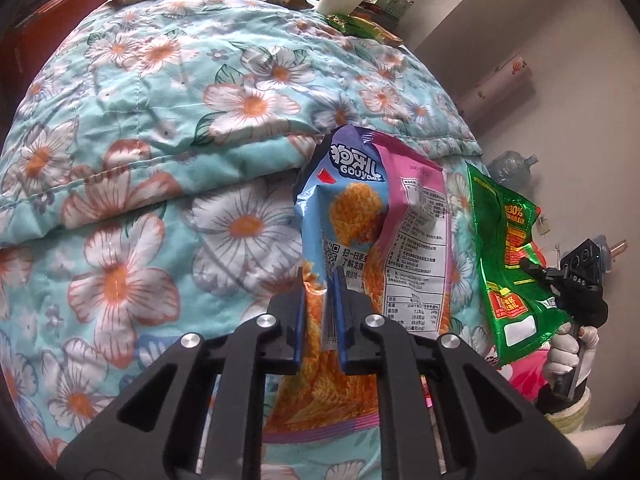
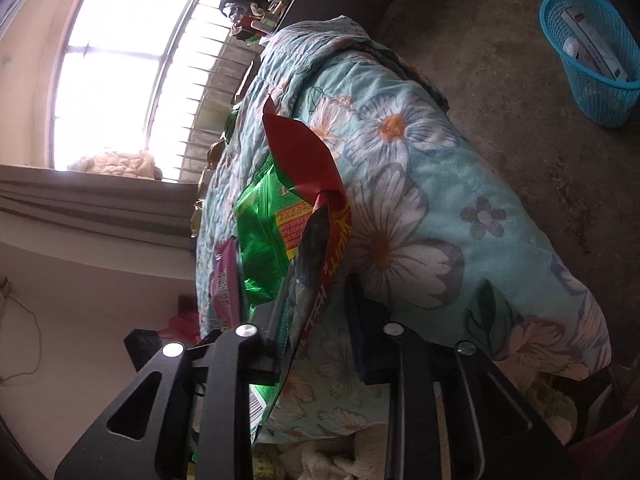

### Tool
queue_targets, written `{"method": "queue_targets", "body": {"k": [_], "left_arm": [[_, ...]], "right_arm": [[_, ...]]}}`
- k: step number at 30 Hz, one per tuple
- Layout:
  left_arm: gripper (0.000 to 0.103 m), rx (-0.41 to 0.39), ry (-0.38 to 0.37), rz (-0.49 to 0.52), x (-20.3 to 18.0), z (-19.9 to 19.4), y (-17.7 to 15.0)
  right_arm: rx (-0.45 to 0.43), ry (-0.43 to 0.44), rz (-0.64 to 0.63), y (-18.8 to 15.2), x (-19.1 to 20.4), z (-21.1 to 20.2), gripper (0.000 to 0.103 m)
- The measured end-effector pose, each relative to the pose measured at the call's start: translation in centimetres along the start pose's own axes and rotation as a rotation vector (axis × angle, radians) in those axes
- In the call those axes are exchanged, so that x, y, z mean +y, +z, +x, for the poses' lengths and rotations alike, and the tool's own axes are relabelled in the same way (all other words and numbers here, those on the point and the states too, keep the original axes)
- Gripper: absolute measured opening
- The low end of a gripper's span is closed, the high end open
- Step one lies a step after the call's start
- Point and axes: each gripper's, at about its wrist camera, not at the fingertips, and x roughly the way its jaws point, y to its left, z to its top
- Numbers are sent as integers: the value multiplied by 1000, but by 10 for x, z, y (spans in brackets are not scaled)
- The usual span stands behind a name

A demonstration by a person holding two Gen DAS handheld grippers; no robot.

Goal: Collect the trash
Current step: 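Lift the snack bag with left tool and turn toward the wastebasket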

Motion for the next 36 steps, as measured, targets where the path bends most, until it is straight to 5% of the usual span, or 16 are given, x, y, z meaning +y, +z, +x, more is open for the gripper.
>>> {"method": "queue_targets", "body": {"k": [15, 36], "left_arm": [[4, -167, -68, 103, -48, -45, 24], [4, -206, -164, 322, -167, -19, 58]], "right_arm": [[-127, 160, -11, 4, 7, -43, 3], [-381, 223, 74, 14, -44, -131, 3]]}}
